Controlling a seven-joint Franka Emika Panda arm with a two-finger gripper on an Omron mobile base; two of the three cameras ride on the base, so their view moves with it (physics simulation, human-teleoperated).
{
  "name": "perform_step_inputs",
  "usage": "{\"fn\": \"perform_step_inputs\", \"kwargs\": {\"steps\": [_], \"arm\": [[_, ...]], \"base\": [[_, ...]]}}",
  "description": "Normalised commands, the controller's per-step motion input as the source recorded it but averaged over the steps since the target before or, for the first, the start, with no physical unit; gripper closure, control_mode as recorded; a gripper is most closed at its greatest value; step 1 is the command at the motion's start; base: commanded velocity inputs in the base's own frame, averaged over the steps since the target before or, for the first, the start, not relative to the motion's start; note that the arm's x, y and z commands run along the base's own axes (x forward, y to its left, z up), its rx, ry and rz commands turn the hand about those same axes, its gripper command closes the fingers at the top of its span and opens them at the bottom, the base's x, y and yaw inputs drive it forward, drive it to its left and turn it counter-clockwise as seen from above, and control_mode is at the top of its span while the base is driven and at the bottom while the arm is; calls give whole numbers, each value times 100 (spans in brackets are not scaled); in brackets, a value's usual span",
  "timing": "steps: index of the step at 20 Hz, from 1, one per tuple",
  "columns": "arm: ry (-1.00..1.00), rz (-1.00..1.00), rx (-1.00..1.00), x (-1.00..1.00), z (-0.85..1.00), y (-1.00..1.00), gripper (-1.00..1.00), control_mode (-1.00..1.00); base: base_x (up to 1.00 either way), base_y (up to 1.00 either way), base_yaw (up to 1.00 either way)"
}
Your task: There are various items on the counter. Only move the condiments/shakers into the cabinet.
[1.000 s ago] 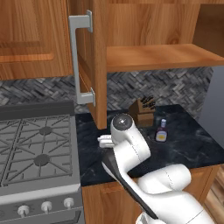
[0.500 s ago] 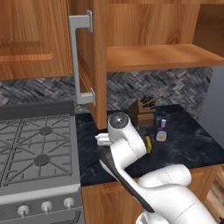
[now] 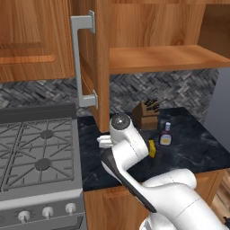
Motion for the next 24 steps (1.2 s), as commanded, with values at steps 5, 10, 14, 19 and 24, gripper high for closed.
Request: {"fn": "perform_step_inputs", "kwargs": {"steps": [5, 10, 14, 19, 24], "arm": [[0, 0, 0, 13, -6, 0, -100, -100], [0, 0, 0, 4, -13, 0, -100, -100], [0, 0, 0, 0, -18, 0, -100, -100], [-2, 0, 0, 1, -11, 0, -100, -100], [-2, 0, 0, 7, -8, 0, -100, -100]], "base": [[0, 0, 0], [0, 0, 0], [0, 0, 0], [0, 0, 0], [0, 0, 0]]}}
